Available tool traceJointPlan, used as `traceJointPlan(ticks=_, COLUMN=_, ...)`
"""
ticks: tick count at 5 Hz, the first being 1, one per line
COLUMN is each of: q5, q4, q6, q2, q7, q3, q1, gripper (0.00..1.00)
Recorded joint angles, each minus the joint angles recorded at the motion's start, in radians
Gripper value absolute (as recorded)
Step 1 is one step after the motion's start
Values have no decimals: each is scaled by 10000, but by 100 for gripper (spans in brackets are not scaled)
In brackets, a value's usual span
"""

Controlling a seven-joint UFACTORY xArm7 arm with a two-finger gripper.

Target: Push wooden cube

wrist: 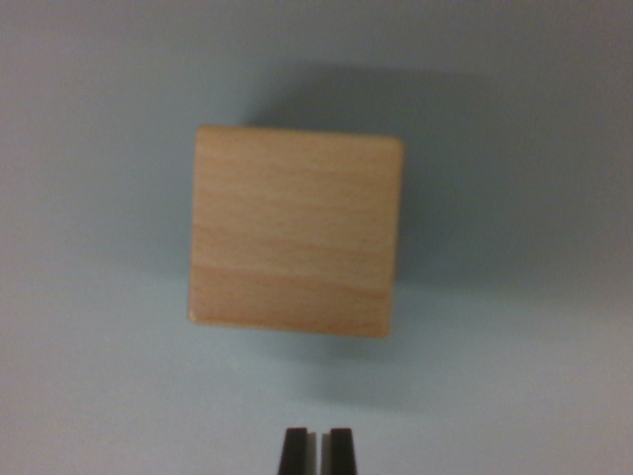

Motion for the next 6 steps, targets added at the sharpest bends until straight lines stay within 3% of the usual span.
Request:
traceJointPlan(ticks=1, q5=16, q4=-163, q6=-227, q2=95, q7=78, q3=50, q1=59, gripper=0)
traceJointPlan(ticks=2, q5=16, q4=-163, q6=-227, q2=95, q7=78, q3=50, q1=59, gripper=0)
traceJointPlan(ticks=3, q5=27, q4=-282, q6=-392, q2=164, q7=135, q3=87, q1=102, gripper=0)
traceJointPlan(ticks=6, q5=34, q4=-352, q6=-491, q2=205, q7=169, q3=109, q1=128, gripper=0)
